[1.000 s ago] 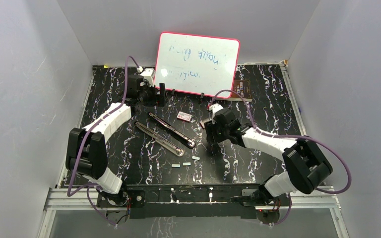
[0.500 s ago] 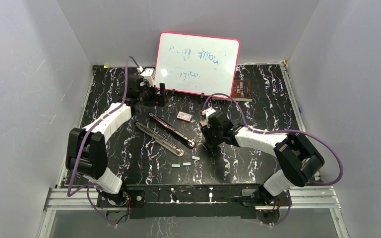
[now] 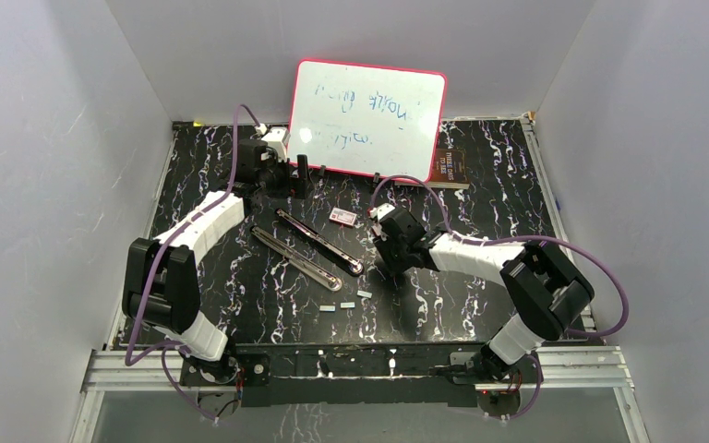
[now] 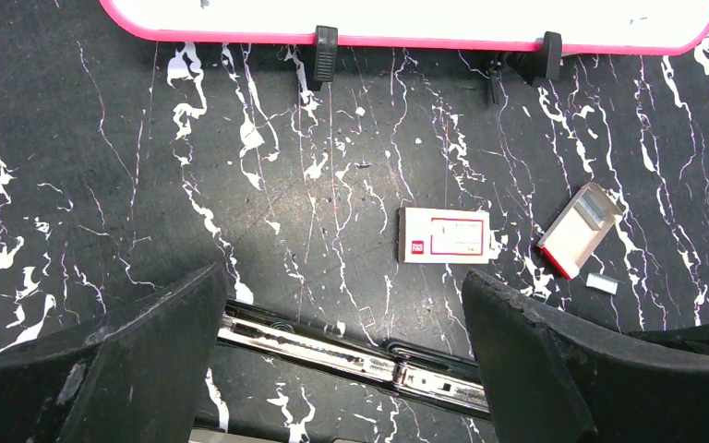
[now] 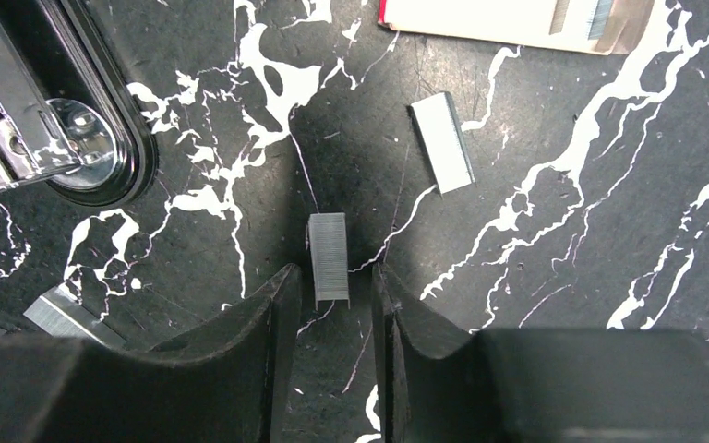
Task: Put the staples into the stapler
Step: Pick up the staple from the center of the board.
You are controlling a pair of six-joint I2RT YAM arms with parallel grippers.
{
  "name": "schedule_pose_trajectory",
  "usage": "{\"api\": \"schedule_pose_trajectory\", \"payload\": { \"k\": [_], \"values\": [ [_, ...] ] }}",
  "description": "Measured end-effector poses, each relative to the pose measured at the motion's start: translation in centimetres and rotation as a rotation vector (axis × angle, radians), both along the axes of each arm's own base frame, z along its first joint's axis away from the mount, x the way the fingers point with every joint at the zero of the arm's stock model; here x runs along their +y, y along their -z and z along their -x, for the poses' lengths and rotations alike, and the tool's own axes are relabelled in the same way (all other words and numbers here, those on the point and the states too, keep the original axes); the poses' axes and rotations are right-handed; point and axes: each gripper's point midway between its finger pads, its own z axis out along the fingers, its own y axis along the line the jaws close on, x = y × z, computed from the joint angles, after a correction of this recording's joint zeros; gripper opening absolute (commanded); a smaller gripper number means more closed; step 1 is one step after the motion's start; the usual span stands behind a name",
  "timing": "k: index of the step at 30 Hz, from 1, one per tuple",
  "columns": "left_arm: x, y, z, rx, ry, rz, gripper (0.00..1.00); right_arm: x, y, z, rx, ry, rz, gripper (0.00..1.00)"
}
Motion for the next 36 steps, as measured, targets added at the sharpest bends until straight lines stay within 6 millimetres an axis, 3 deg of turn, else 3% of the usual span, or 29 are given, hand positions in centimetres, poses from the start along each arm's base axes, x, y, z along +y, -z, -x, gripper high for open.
{"api": "schedule_pose_trajectory", "payload": {
  "k": [7,15,24,28,31,36],
  "values": [
    [0.0,0.0,0.0,0.0,0.002,0.002,0.98,-0.2,0.0,0.3,0.007,-0.003,0.022,0.3],
    [-0.2,-0.4,-0.1,-0.007,0.006,0.007,0.97,-0.3,0.1,0.5,0.01,-0.005,0.031,0.09],
    [-0.7,-0.9,0.0,-0.009,0.022,0.039,0.91,0.0,-0.2,0.5,0.006,-0.009,0.014,0.0],
    [-1.5,-2.4,-0.2,-0.039,0.033,0.097,0.89,0.3,-2.0,0.0,-0.039,-0.003,-0.026,0.0],
    [-2.2,-4.3,0.0,-0.089,0.047,0.152,0.89,0.7,-4.5,-0.7,-0.105,0.007,-0.081,0.0],
    [-3.0,-8.8,1.9,-0.213,0.093,0.262,0.89,1.5,-9.5,-1.6,-0.228,0.021,-0.211,0.0]
  ]
}}
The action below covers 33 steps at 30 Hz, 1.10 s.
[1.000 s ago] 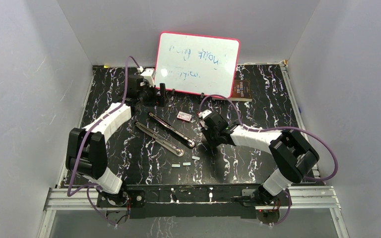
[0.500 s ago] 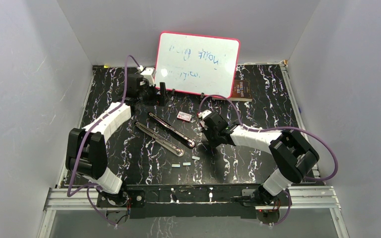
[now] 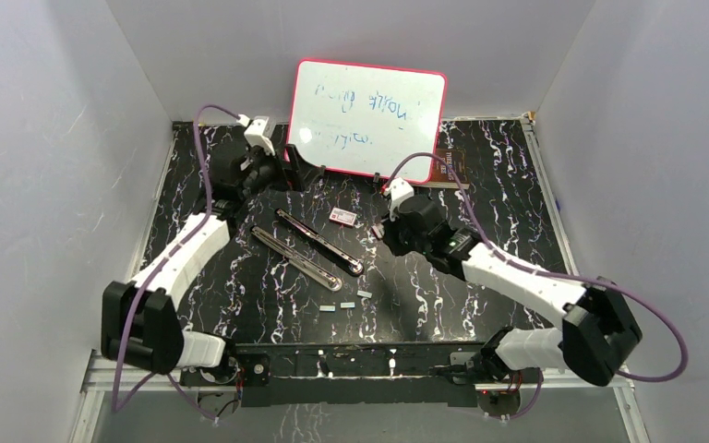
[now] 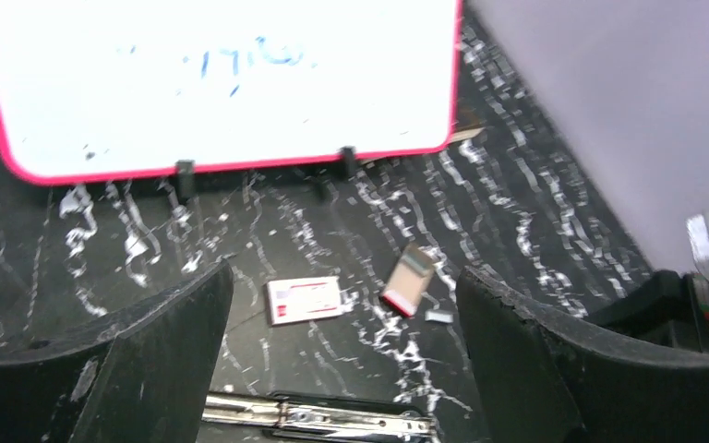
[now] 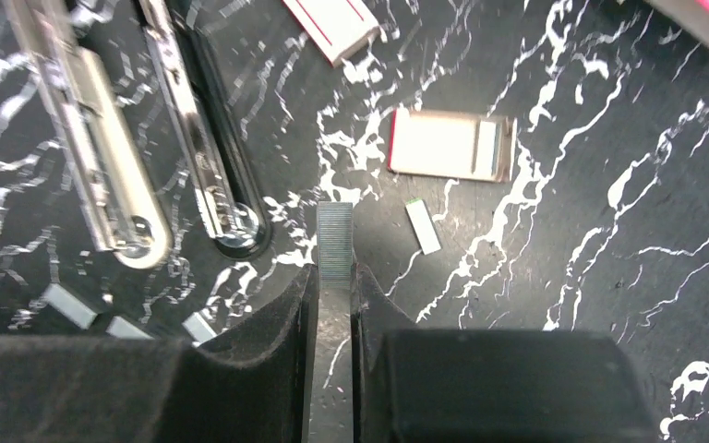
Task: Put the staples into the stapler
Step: Pick up the staple from the center of the board.
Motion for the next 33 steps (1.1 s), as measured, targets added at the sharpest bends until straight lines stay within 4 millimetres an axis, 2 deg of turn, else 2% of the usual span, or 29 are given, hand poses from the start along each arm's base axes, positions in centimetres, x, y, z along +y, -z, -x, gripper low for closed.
{"api": "schedule_pose_trajectory", "payload": {
  "k": [5,11,18,21,25,29,33],
  "values": [
    [-0.8,-4.1,2.9,-0.146,0.061,0.143,0.89,1.2,-5.1,0.6,-0.104,-0.043,-0.182,0.0],
    [-1.9,-5.2,5.1,-0.178,0.124,0.295,0.87,2.6,-10.6,2.4,-0.202,-0.146,-0.398,0.0],
    [-3.6,-7.5,7.6,-0.248,0.259,0.379,0.86,3.9,-14.5,4.3,-0.275,-0.267,-0.555,0.0],
    [-5.4,-8.0,9.9,-0.3,0.373,0.37,0.86,4.3,-16.1,5.4,-0.32,-0.338,-0.609,0.0],
    [-7.7,-8.9,14.1,-0.407,0.545,0.359,0.84,4.4,-17.7,6.7,-0.376,-0.419,-0.657,0.0],
    [-8.6,-9.7,17.8,-0.55,0.68,0.364,0.8,4.4,-19.6,8.0,-0.428,-0.488,-0.7,0.0],
    [-9.2,-10.5,20.1,-0.671,0.775,0.375,0.76,4.1,-21.3,9.2,-0.479,-0.543,-0.736,0.0]
  ]
}}
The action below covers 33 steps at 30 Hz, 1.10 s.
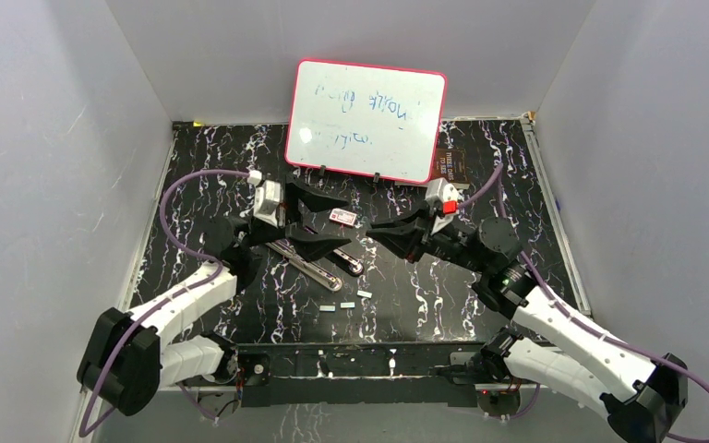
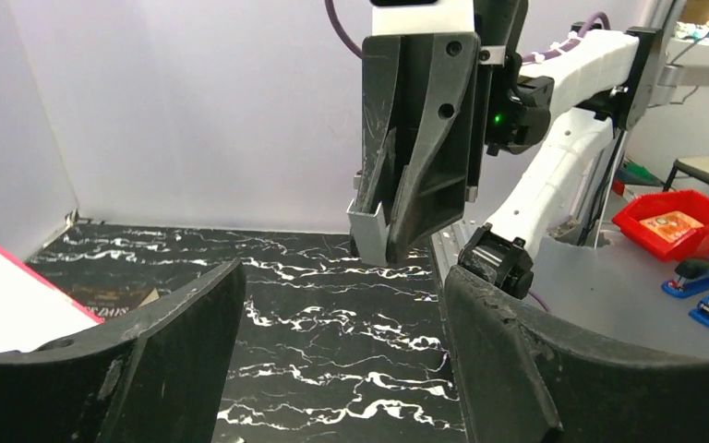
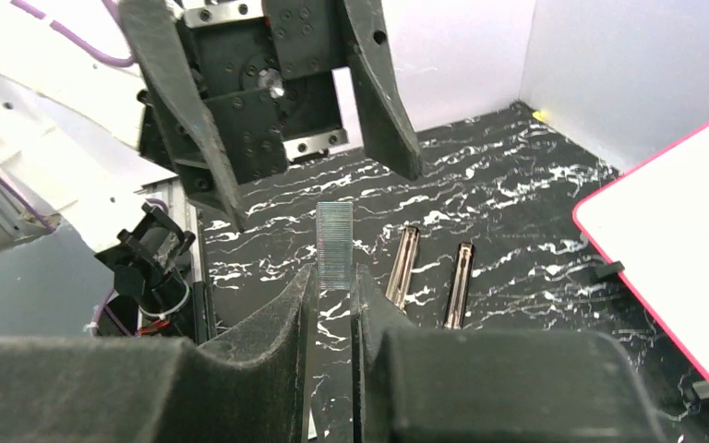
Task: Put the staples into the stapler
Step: Pick up the staple from the center of the board.
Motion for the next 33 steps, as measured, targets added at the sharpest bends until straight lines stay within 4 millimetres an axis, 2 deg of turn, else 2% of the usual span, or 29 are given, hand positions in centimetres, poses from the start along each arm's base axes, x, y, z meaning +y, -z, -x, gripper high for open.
{"api": "schedule_pose_trajectory", "payload": {
  "k": [4,12,18,22,33],
  "values": [
    [-0.8,-0.3,0.4,-0.025,0.046,0.005,0.73,-0.1,-1.0,1.0,-0.05,-0.043,-0.006,0.0],
    [-2.4,-0.8,0.2,0.0,0.101,0.01,0.66,0.1,-2.5,1.8,-0.097,-0.091,-0.005,0.0],
    [-2.7,-1.2,1.3,0.009,0.14,0.02,0.59,0.4,-1.9,1.7,-0.085,-0.098,0.017,0.0],
    [-2.9,-1.4,1.8,0.018,0.161,0.026,0.48,0.5,-1.4,1.6,-0.072,-0.099,0.028,0.0],
    [-3.0,-1.7,2.4,0.053,0.193,0.028,0.42,0.5,-1.2,1.5,-0.065,-0.098,0.034,0.0]
  ]
}}
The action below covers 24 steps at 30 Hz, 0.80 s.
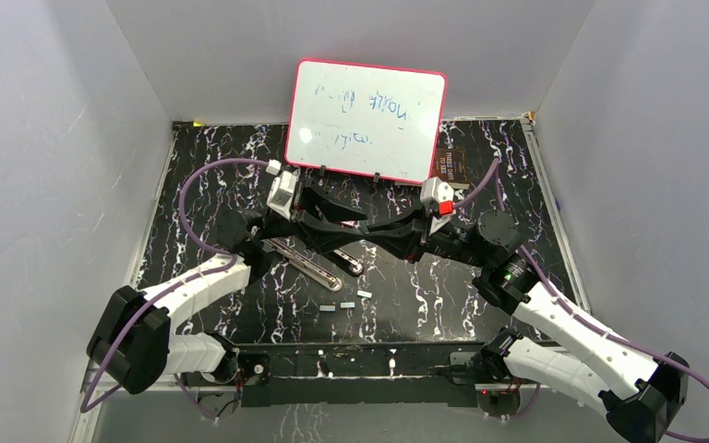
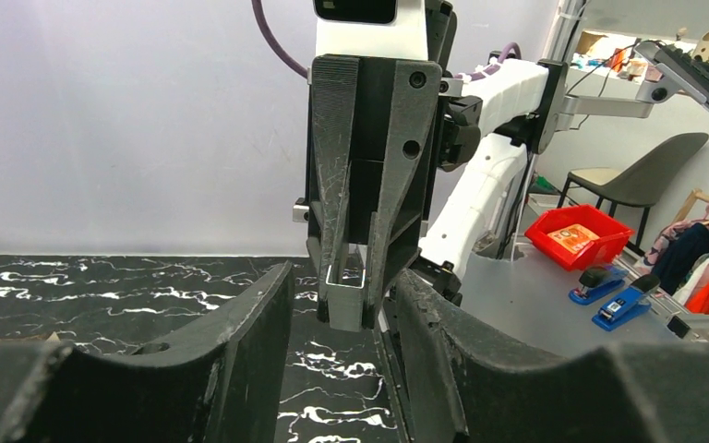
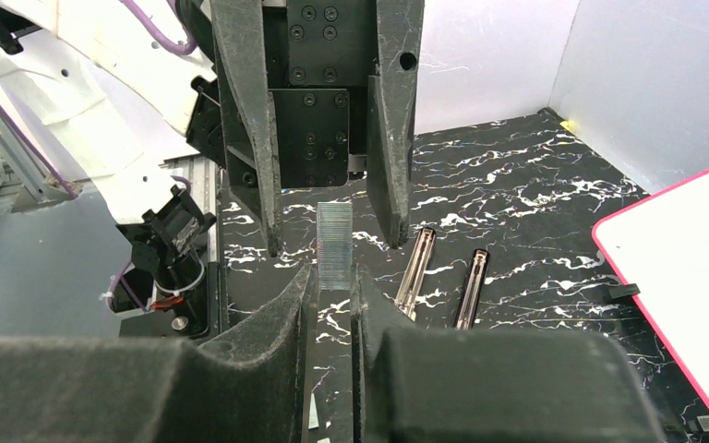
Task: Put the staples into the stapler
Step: Pick up the staple from the center of the board.
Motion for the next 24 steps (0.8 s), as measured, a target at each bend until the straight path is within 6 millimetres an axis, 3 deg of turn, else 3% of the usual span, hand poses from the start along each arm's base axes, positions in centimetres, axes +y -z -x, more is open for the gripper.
{"api": "schedule_pose_trajectory", "payload": {
  "k": [9,19,22,24],
  "values": [
    [-0.17,0.27,0.01,0.03,0.013,-0.008,0.35,-0.07,-0.03,-0.32,0.002,0.018,-0.002,0.0],
    [-0.27,0.45,-0.1,0.057,0.018,-0.011,0.05,-0.08,0.02,-0.36,0.005,0.021,-0.001,0.0],
    [-0.27,0.43,-0.11,0.059,0.018,-0.011,0.0,-0.08,0.02,-0.37,0.005,0.021,-0.001,0.08],
    [-0.27,0.42,-0.12,0.06,0.017,-0.01,0.0,-0.08,0.01,-0.36,0.005,0.021,-0.001,0.24]
  ]
}}
